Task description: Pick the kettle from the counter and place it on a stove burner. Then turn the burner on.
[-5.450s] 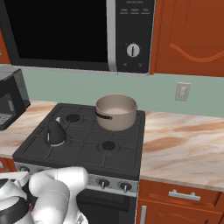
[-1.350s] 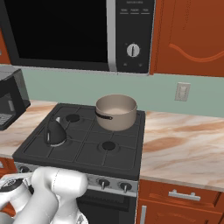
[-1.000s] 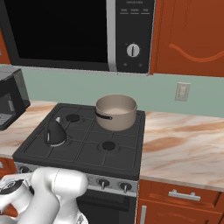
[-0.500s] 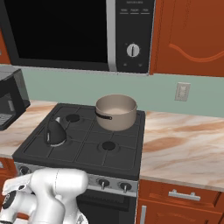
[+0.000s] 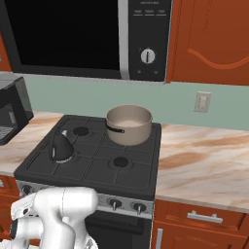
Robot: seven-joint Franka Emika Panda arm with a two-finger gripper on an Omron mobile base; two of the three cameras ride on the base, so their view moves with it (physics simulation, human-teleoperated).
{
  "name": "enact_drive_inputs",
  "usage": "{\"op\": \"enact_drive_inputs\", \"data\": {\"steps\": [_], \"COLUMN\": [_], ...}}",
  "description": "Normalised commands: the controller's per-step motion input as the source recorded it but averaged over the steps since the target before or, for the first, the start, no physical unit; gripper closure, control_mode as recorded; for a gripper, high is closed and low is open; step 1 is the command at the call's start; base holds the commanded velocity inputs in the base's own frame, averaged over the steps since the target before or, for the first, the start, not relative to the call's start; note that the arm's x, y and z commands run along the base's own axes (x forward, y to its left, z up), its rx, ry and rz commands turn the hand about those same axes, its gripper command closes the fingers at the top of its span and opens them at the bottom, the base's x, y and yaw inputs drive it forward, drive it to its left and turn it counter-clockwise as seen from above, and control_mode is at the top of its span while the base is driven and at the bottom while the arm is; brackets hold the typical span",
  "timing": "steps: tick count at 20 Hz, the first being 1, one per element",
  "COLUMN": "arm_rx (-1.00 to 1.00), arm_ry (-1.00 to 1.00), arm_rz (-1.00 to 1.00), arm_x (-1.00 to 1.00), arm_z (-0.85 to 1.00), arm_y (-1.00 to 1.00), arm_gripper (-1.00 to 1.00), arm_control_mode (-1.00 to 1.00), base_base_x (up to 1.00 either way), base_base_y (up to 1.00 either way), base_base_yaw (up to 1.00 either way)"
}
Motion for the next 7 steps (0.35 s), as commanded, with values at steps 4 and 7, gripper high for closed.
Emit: {"op": "enact_drive_inputs", "data": {"steps": [4, 7], "arm_rx": [-0.32, -0.39], "arm_ry": [0.29, 0.33], "arm_rz": [0.43, 0.45], "arm_x": [0.03, 0.0], "arm_z": [-0.42, -0.62], "arm_y": [0.5, 0.54], "arm_gripper": [1.0, 1.0], "arm_control_mode": [-1.0, -1.0], "base_base_x": [0.0, 0.0], "base_base_y": [0.0, 0.0], "base_base_yaw": [0.0, 0.0]}}
